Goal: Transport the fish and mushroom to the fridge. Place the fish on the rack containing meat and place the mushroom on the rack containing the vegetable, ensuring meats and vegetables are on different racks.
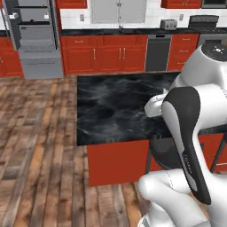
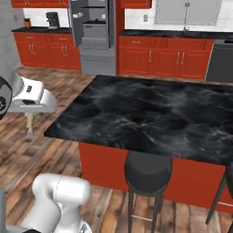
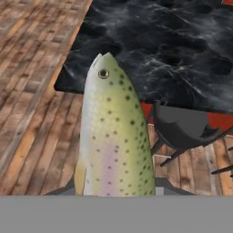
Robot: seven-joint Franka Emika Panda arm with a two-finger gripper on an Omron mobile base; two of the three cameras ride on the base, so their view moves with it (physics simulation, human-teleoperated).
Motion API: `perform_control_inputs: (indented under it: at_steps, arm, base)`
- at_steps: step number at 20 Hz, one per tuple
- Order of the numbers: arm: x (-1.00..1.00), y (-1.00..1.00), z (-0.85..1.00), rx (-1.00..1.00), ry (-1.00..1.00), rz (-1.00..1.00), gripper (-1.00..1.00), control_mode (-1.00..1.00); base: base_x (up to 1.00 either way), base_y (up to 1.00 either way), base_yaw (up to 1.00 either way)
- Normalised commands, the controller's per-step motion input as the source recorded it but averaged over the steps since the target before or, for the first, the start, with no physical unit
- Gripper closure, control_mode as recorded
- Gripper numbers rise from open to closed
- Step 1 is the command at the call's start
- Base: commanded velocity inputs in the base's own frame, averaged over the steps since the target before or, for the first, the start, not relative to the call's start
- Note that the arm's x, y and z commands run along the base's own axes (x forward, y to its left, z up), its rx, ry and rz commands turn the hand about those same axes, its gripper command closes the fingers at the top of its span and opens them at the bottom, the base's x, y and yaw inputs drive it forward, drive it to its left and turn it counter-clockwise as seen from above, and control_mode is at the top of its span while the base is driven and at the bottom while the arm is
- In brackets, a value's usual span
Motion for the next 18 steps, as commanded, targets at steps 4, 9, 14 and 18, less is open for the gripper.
perform_control_inputs:
  at_steps: [4,9,14,18]
  arm:
    - [0.00,0.00,0.00,0.00,0.00,0.00,1.00,1.00]
    - [0.00,0.00,0.00,0.00,0.00,0.00,1.00,1.00]
    - [0.00,0.00,0.00,0.00,0.00,0.00,1.00,1.00]
    - [0.00,0.00,0.00,0.00,0.00,0.00,1.00,1.00]
  base:
    - [0.07,1.00,0.00]
    - [0.07,1.00,0.00]
    - [0.18,1.00,0.00]
    - [0.82,1.00,-0.07]
